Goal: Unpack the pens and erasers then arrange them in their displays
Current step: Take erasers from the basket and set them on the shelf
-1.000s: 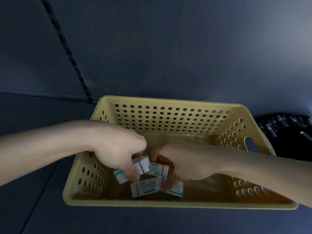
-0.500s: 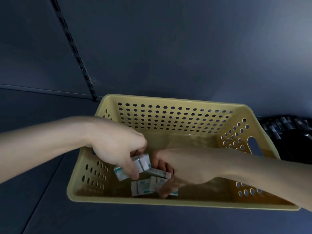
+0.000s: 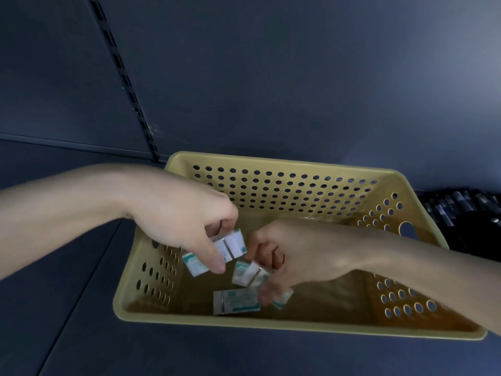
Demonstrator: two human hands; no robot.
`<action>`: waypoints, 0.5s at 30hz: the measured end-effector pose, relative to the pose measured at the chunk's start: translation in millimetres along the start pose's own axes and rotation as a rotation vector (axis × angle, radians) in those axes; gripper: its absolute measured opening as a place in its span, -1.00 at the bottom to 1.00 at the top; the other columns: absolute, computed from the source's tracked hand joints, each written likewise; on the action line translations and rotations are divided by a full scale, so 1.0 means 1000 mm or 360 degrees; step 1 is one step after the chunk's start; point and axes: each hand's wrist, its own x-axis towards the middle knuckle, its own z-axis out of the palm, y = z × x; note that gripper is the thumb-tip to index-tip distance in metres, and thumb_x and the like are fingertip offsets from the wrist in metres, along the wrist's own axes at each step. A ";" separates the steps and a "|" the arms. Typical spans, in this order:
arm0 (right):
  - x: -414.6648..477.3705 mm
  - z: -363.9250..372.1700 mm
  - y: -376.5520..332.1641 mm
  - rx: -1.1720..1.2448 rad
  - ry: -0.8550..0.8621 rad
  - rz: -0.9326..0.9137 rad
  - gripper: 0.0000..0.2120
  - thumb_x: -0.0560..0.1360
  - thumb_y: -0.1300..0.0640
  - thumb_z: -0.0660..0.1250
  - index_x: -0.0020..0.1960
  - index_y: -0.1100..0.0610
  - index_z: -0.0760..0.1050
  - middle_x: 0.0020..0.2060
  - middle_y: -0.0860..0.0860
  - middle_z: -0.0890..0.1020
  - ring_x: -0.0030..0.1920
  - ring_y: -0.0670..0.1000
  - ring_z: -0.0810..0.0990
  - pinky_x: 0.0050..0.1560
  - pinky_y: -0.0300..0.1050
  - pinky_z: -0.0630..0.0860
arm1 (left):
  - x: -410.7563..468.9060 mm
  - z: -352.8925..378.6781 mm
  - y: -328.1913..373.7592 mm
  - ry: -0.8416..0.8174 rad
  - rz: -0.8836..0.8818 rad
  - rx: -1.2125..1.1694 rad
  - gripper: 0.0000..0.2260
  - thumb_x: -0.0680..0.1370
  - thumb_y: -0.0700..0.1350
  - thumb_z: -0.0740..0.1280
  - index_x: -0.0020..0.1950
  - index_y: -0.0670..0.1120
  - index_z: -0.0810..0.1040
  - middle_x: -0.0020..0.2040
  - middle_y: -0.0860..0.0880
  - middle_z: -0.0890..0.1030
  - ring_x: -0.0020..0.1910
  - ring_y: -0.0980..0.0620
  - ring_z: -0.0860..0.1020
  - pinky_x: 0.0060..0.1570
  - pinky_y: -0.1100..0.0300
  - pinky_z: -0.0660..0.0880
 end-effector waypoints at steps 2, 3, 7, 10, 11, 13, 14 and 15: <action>0.004 0.003 -0.007 0.0067 -0.0073 -0.0012 -0.69 0.33 -0.01 0.52 -0.04 -0.06 0.45 -0.27 -0.17 0.52 -0.25 -0.18 0.49 -0.26 -0.27 0.45 | -0.004 -0.003 -0.002 -0.0028 0.0018 -0.0012 -0.70 0.43 0.21 0.37 0.02 0.08 0.45 -0.14 0.05 0.61 -0.26 0.12 0.53 -0.40 0.30 0.39; 0.006 0.006 -0.010 0.0063 -0.0102 -0.0025 -0.75 0.34 0.01 0.51 -0.10 -0.04 0.47 -0.28 -0.15 0.54 -0.27 -0.18 0.49 -0.28 -0.31 0.43 | -0.005 -0.003 -0.002 -0.0046 0.0028 -0.0002 -0.69 0.43 0.21 0.37 0.02 0.08 0.45 -0.14 0.05 0.62 -0.27 0.14 0.52 -0.40 0.30 0.39; 0.013 0.014 -0.013 0.0026 -0.0176 -0.0029 -0.65 0.46 0.02 0.39 0.22 0.04 0.50 0.03 -0.07 0.63 -0.15 -0.16 0.53 -0.10 -0.31 0.49 | -0.005 0.003 -0.003 -0.0034 0.0075 0.0037 -0.70 0.44 0.22 0.36 0.03 0.09 0.43 -0.21 0.12 0.56 -0.30 0.26 0.46 -0.42 0.35 0.37; 0.014 0.014 -0.012 -0.0031 -0.0218 -0.0026 -0.63 0.54 -0.01 0.26 0.33 0.03 0.43 0.07 -0.10 0.58 -0.23 -0.24 0.42 -0.16 -0.44 0.34 | -0.003 0.008 -0.006 -0.0016 0.0104 0.0087 -0.69 0.43 0.26 0.35 0.04 0.15 0.40 -0.27 0.22 0.49 -0.30 0.29 0.42 -0.40 0.32 0.38; 0.014 0.014 -0.011 -0.0058 -0.0222 -0.0024 -0.63 0.56 0.00 0.24 0.35 0.04 0.41 0.10 -0.07 0.58 -0.25 -0.25 0.41 -0.18 -0.45 0.32 | -0.003 0.009 -0.007 -0.0023 0.0116 0.0090 -0.69 0.43 0.26 0.35 0.04 0.15 0.40 -0.26 0.25 0.49 -0.30 0.28 0.42 -0.37 0.30 0.40; 0.015 0.015 -0.011 -0.0065 -0.0234 -0.0033 -0.62 0.56 0.03 0.25 0.35 0.06 0.41 0.14 -0.03 0.58 -0.25 -0.27 0.41 -0.19 -0.45 0.32 | -0.002 0.009 -0.009 -0.0017 0.0130 0.0088 -0.69 0.43 0.27 0.34 0.04 0.16 0.39 -0.25 0.26 0.48 -0.30 0.30 0.40 -0.39 0.32 0.37; 0.015 0.015 -0.011 -0.0036 -0.0255 -0.0035 -0.62 0.55 0.04 0.28 0.35 0.08 0.42 0.14 -0.02 0.58 -0.22 -0.25 0.44 -0.16 -0.41 0.36 | -0.002 0.009 -0.010 -0.0007 0.0128 0.0090 -0.69 0.43 0.27 0.33 0.05 0.16 0.38 -0.25 0.21 0.48 -0.30 0.31 0.40 -0.41 0.35 0.35; 0.015 0.015 -0.012 -0.0004 -0.0285 -0.0029 -0.63 0.54 0.06 0.30 0.32 0.11 0.44 0.14 0.00 0.59 -0.15 -0.21 0.47 -0.10 -0.36 0.42 | -0.002 0.008 -0.011 -0.0004 0.0128 0.0094 -0.69 0.43 0.27 0.33 0.05 0.16 0.38 -0.25 0.17 0.47 -0.30 0.32 0.39 -0.42 0.37 0.34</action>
